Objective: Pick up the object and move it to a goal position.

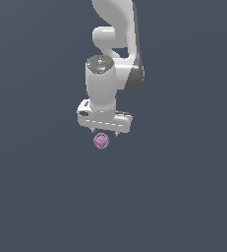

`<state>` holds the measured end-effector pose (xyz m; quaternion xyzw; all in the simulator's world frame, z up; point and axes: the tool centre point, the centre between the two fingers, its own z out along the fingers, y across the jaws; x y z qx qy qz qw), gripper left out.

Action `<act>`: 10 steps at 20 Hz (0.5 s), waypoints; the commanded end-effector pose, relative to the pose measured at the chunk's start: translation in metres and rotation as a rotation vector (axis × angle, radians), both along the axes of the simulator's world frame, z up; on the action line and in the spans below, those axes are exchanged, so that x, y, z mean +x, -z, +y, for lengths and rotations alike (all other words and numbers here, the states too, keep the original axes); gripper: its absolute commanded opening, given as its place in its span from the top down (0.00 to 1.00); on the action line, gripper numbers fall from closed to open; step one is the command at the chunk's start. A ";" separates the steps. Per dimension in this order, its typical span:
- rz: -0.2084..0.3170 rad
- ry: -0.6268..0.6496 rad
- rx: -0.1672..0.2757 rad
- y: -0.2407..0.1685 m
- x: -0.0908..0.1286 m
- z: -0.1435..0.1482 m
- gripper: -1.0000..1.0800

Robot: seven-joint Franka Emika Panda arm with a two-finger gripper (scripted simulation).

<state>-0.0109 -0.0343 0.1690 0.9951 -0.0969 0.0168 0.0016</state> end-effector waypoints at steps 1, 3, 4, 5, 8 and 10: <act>0.004 0.053 0.004 0.009 -0.004 -0.002 0.04; 0.007 0.105 0.007 0.017 -0.007 -0.005 0.04; 0.009 0.133 0.009 0.021 -0.009 -0.006 0.04; 0.010 0.163 0.010 0.026 -0.011 -0.007 0.04; 0.016 0.259 0.014 0.040 -0.019 -0.012 0.04; 0.020 0.317 0.016 0.049 -0.023 -0.015 0.04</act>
